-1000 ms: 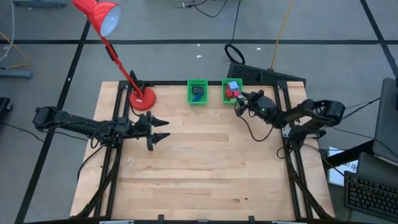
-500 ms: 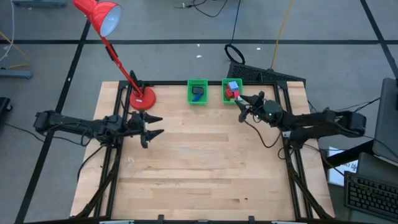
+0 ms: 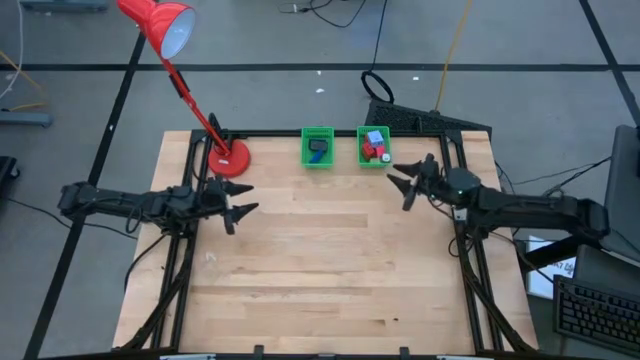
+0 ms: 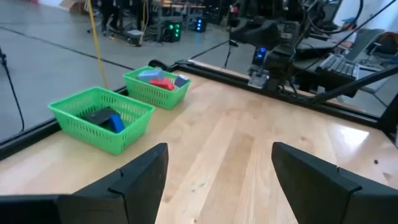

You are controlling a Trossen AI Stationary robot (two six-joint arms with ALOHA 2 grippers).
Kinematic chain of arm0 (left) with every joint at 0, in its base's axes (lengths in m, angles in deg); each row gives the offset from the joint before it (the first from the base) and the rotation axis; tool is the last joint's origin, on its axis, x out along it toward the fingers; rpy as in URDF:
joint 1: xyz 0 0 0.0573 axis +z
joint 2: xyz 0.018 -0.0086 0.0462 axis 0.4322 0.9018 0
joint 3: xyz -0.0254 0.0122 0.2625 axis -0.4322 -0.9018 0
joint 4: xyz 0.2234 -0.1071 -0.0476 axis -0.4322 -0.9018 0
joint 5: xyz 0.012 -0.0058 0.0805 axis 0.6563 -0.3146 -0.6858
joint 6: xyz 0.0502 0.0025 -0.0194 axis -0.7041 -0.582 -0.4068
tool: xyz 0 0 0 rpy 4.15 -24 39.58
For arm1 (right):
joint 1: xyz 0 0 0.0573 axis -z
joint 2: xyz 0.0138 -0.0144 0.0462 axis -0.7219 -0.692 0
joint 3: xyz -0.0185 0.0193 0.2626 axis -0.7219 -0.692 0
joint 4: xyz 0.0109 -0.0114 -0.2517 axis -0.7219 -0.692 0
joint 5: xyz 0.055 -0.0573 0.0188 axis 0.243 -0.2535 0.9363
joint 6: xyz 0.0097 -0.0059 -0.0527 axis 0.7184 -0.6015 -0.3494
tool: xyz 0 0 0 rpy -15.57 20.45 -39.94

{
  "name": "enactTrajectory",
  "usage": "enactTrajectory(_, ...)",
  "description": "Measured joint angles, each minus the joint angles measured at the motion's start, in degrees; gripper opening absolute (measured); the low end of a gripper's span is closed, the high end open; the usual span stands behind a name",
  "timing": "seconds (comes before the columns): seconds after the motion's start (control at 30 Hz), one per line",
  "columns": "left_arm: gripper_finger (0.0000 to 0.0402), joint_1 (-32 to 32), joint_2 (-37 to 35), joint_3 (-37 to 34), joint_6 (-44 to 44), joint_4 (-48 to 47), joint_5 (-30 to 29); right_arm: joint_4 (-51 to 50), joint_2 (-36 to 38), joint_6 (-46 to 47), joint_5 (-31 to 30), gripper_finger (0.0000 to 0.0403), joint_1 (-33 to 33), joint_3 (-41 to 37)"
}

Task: Pick & Place Office items
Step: Return to home position

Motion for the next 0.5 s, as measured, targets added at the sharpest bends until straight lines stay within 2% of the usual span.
enactTrajectory(0.1, 0.0291, -0.3, -1.15, 0.0, -1.12, -0.13, -0.13, -5.28, 4.02, 0.24, 6.21, 0.0173, -0.04, 0.0)
enactTrajectory(0.17, 0.0288, -0.4, -1.97, 0.0, -2.2, -0.34, -0.16, -8.15, 6.57, 0.22, 8.02, 0.0174, -0.02, 0.0)
enactTrajectory(0.5, 0.0271, -2.72, -9.17, 0.0, -2.31, -7.12, -4.14, -19.73, 20.15, -0.29, 9.24, 0.0171, -0.02, -0.02)
